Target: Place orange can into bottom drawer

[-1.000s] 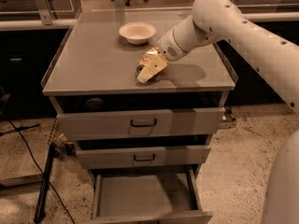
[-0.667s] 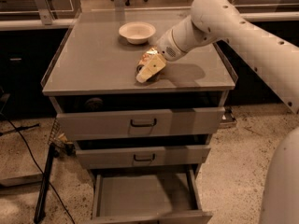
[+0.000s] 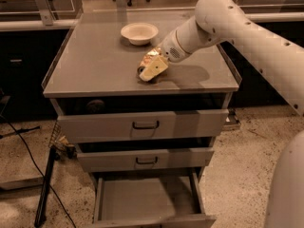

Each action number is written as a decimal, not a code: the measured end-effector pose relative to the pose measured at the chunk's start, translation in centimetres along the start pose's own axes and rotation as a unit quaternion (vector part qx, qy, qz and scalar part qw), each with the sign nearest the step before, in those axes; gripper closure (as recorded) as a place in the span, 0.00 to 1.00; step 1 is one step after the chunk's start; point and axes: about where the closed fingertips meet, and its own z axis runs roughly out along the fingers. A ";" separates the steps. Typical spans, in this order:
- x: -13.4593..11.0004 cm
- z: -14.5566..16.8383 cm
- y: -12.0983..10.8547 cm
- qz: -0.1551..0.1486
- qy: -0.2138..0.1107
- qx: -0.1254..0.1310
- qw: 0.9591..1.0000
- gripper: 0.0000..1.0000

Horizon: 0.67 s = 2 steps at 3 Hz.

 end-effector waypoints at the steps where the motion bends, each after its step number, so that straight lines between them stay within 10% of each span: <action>1: 0.0 0.0 0.0 0.000 0.000 0.000 1.000 0.79; 2: 0.0 0.0 0.0 0.000 0.000 0.000 1.000 1.00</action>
Offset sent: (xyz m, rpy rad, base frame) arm 0.0000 0.0000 0.0000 0.0000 0.0000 0.0000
